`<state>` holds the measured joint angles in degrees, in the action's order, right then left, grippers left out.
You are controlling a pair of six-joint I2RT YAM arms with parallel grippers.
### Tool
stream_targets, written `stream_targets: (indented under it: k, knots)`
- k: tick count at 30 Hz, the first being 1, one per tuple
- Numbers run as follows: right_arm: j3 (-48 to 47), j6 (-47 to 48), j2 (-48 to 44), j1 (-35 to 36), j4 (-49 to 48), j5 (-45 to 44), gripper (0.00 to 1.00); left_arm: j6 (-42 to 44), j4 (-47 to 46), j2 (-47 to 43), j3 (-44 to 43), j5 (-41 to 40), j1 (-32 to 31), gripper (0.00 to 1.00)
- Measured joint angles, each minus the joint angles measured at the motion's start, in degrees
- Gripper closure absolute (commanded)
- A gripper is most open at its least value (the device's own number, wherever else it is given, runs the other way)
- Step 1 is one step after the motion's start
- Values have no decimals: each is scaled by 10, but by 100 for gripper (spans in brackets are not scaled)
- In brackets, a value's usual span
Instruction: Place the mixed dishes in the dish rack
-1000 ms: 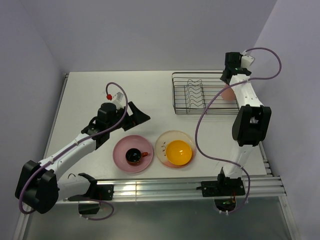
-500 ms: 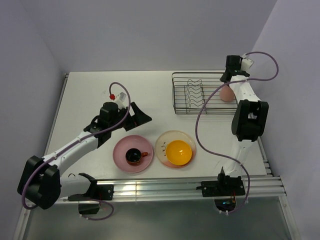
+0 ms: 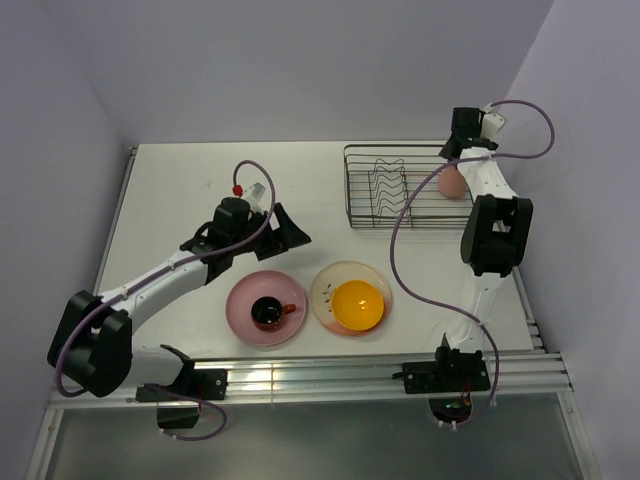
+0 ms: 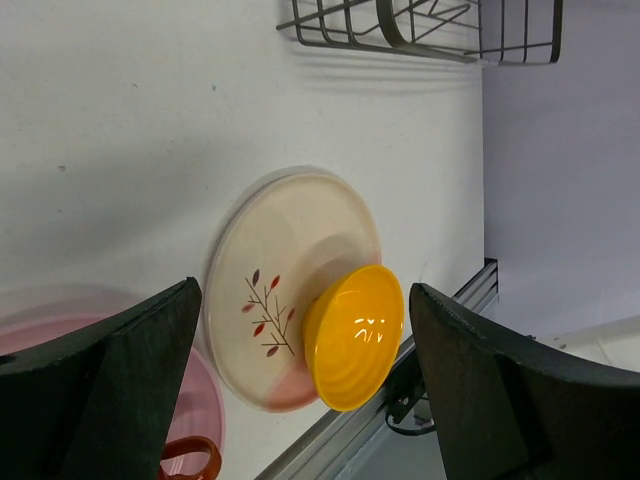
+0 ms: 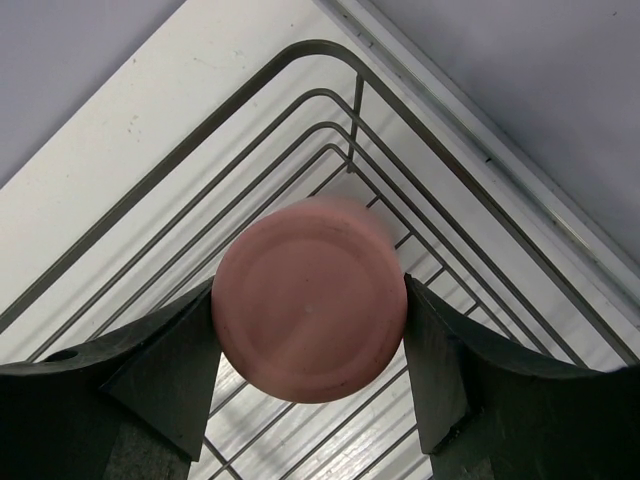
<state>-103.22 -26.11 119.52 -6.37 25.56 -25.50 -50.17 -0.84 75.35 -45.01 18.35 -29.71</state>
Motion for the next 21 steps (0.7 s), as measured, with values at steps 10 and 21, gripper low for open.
stream_targets:
  k: [10, 21]
  knots:
    - [-7, 2, 7, 0, -3, 3, 9, 24, 56, 40, -46, -28, -56, 13]
    - [21, 2, -11, 0, -2, 8, 1, 40, 87, 80, -56, -63, -102, 18]
